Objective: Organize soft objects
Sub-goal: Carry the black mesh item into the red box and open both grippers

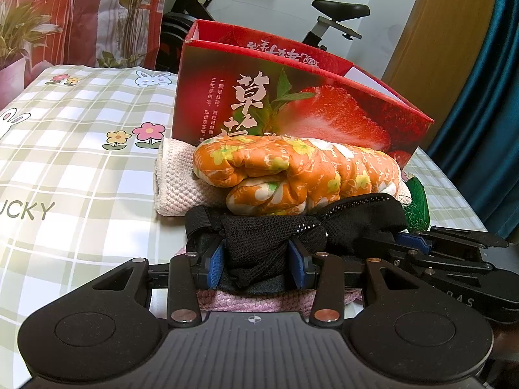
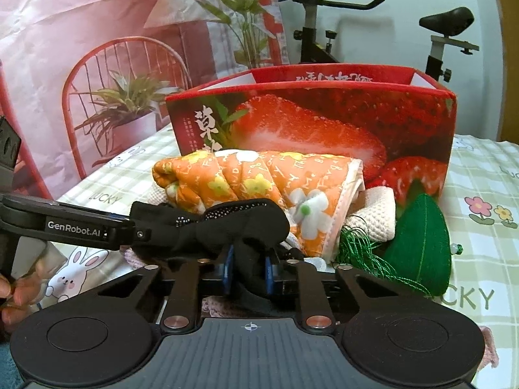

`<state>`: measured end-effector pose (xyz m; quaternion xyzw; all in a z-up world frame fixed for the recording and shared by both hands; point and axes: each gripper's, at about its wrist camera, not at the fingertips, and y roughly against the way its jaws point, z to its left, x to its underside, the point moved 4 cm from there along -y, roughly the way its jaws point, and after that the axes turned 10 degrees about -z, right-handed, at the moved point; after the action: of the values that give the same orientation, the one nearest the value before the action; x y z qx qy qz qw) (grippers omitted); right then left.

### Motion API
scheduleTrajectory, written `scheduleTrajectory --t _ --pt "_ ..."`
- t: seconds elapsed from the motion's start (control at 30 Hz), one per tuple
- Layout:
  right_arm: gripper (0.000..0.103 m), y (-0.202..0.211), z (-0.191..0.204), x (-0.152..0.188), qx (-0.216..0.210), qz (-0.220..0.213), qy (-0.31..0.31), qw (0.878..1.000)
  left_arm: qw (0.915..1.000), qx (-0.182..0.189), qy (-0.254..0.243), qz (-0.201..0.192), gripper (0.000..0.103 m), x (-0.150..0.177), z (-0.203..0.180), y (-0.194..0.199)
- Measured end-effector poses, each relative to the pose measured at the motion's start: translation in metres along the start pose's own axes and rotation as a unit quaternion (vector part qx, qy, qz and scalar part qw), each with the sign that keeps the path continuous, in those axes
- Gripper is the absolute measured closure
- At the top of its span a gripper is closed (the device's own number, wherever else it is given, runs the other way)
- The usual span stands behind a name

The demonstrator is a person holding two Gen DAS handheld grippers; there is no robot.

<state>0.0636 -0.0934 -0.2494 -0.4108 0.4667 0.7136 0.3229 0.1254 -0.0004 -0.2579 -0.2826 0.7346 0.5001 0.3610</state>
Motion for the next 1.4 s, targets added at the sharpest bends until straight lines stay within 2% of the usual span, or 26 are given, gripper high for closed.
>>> scheduleTrajectory --t 0.1,0.17,0.2,0.3,0.67,1.0,1.1,1.2,1.4 --pt "0.089 0.002 0.001 -0.002 -0.004 -0.006 -0.001 1.000 1.0000 0.004 0.002 -0.002 0.062 -0.002 0.001 0.003" --pt "0.089 0.006 0.002 -0.007 -0.014 -0.019 -0.008 1.000 0.9999 0.011 0.003 -0.005 0.074 -0.004 0.001 0.006" --pt "0.089 0.009 0.004 -0.009 -0.018 -0.026 -0.006 0.999 0.9999 0.014 0.002 -0.007 0.076 -0.007 0.000 0.008" --pt "0.089 0.018 0.008 -0.020 -0.022 -0.052 0.009 0.998 0.9996 0.021 -0.003 -0.020 0.077 -0.014 -0.004 0.017" --pt "0.089 0.043 0.009 -0.069 -0.025 -0.118 0.016 0.993 0.9930 0.038 -0.039 -0.105 0.079 -0.065 -0.026 0.055" --pt "0.089 0.030 0.002 -0.142 -0.018 -0.154 0.042 0.987 0.9856 0.039 -0.032 -0.161 0.080 -0.140 -0.035 0.046" --pt "0.089 0.019 -0.005 -0.165 -0.008 -0.159 0.049 0.986 0.9855 0.044 -0.019 -0.163 0.080 -0.162 -0.033 0.033" --pt "0.089 0.000 -0.017 -0.178 -0.003 -0.142 0.028 0.989 0.9872 0.041 -0.027 -0.152 0.080 -0.177 -0.033 0.011" --pt "0.089 -0.047 -0.047 -0.168 0.017 -0.073 -0.036 0.997 0.9959 0.028 -0.018 -0.083 0.080 -0.172 -0.022 -0.037"
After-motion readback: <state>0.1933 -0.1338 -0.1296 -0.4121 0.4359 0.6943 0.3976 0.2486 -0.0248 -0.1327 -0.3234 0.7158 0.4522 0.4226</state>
